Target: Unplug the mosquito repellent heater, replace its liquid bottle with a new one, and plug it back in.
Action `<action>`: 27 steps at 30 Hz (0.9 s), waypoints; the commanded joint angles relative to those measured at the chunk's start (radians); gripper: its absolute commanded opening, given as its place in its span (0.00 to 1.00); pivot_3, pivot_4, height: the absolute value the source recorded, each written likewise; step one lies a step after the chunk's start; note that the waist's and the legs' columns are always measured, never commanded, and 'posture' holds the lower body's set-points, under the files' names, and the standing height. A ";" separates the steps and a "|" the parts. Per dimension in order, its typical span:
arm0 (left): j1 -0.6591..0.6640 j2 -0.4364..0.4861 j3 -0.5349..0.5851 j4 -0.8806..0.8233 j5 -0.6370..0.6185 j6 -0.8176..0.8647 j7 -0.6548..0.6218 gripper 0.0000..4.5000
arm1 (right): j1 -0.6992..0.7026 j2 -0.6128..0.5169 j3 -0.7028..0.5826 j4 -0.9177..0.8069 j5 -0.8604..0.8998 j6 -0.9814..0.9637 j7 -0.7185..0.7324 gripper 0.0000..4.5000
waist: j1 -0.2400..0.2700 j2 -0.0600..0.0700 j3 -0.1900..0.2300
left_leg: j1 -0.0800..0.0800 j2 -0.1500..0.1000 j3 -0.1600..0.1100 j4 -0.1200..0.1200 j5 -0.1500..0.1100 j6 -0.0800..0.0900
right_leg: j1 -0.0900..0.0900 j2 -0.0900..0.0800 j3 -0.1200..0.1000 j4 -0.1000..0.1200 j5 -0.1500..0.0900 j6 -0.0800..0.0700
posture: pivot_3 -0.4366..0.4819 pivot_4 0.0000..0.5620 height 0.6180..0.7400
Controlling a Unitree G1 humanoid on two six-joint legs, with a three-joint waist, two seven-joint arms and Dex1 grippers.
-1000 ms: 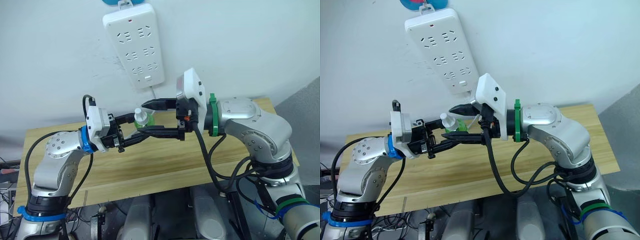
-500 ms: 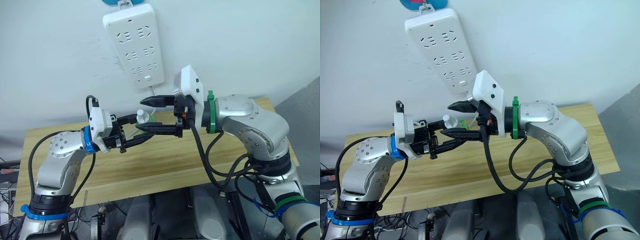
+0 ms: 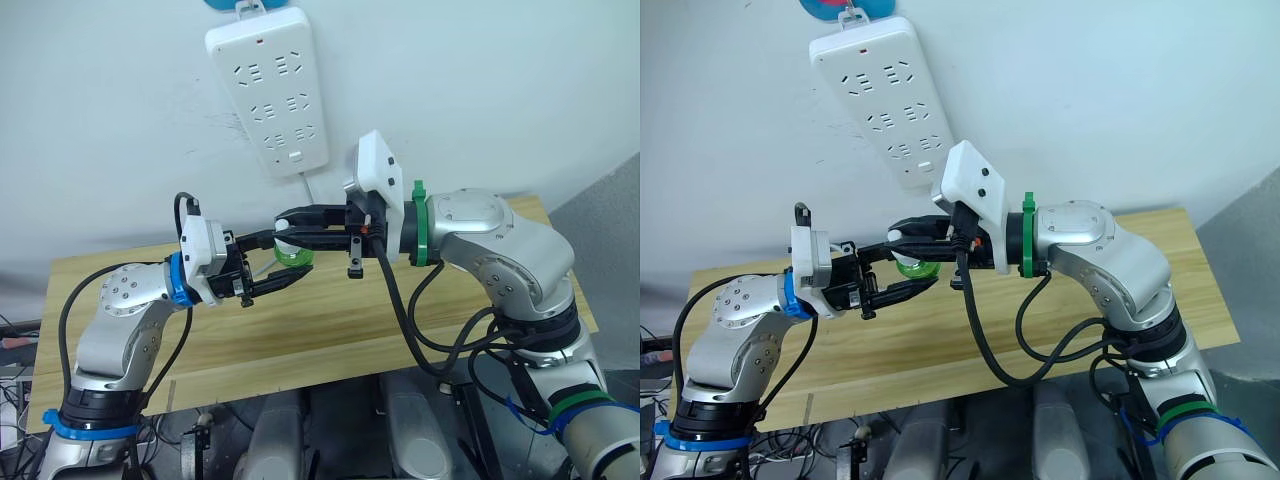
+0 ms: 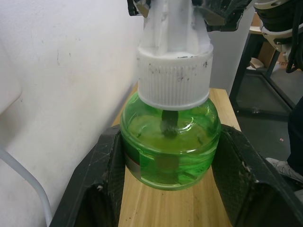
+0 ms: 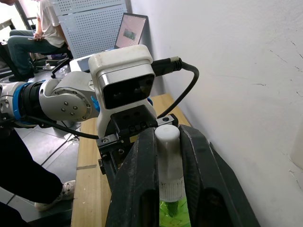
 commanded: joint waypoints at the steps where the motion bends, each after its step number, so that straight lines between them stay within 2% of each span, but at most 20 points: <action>1: 0.005 0.003 0.016 -0.024 -0.009 -0.015 -0.004 0.49 | -0.008 0.008 0.000 -0.032 0.008 -0.015 0.006 0.07 | 0.000 0.000 0.000 | 0.000 0.000 0.000 0.000 0.000 0.000 | 0.000 0.000 0.000 0.000 0.000 0.000 | 0.30 0.60 0.95; 27: 0.042 0.052 0.015 0.002 -0.029 0.031 -0.059 0.49 | -0.010 0.013 -0.021 -0.036 0.008 -0.063 0.021 0.07 | -0.001 0.000 0.000 | 0.000 0.000 0.000 0.000 0.000 0.000 | 0.000 0.000 0.000 0.000 0.000 0.000 | 0.29 0.60 0.95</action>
